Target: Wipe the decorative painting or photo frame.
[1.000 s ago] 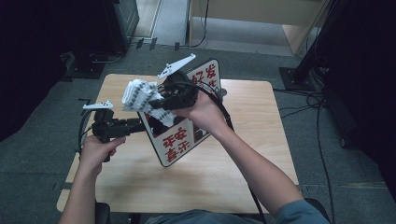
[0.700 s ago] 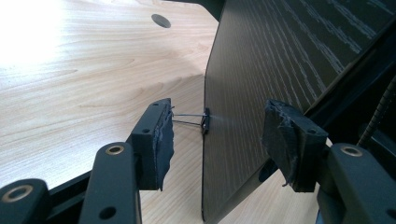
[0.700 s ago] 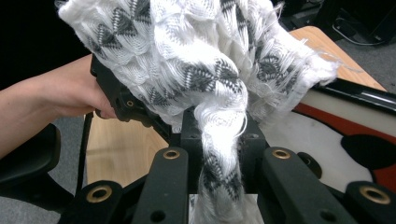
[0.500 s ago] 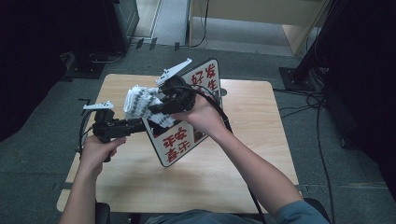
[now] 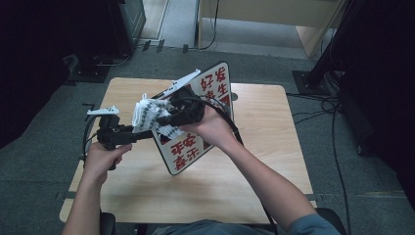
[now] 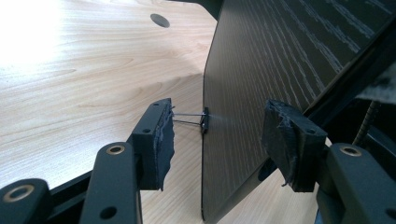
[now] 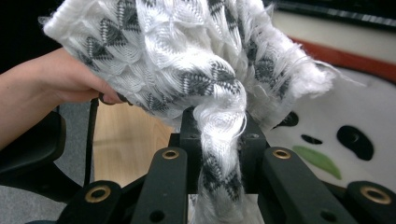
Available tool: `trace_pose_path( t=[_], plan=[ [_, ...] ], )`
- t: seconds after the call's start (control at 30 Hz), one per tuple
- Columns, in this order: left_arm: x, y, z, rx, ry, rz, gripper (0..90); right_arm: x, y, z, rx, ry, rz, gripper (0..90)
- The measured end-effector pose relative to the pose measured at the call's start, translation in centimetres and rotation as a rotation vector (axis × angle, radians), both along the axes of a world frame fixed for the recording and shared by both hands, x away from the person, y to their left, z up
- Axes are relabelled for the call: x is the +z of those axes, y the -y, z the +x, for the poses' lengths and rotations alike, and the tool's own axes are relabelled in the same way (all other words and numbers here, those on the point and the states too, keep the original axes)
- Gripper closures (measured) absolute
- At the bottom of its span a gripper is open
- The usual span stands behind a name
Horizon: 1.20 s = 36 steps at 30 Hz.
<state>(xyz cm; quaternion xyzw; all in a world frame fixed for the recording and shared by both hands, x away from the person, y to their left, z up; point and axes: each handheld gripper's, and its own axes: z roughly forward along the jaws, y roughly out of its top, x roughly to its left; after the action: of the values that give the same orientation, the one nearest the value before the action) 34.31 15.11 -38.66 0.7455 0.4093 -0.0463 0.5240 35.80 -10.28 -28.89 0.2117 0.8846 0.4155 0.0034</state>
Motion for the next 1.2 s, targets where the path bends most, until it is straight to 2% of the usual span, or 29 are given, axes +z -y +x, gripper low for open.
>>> trace_pose_path(
  t=[0.73,1.2],
  plan=[
    [0.0,0.0,0.0,0.003,0.002,0.000,44.3,-3.0,0.5,-0.3,0.000,-0.058,-0.003,78.5],
    [0.0,0.0,-0.1,0.003,0.000,0.002,44.7,-4.4,0.7,-0.6,0.005,-0.076,-0.017,78.5]
  ],
)
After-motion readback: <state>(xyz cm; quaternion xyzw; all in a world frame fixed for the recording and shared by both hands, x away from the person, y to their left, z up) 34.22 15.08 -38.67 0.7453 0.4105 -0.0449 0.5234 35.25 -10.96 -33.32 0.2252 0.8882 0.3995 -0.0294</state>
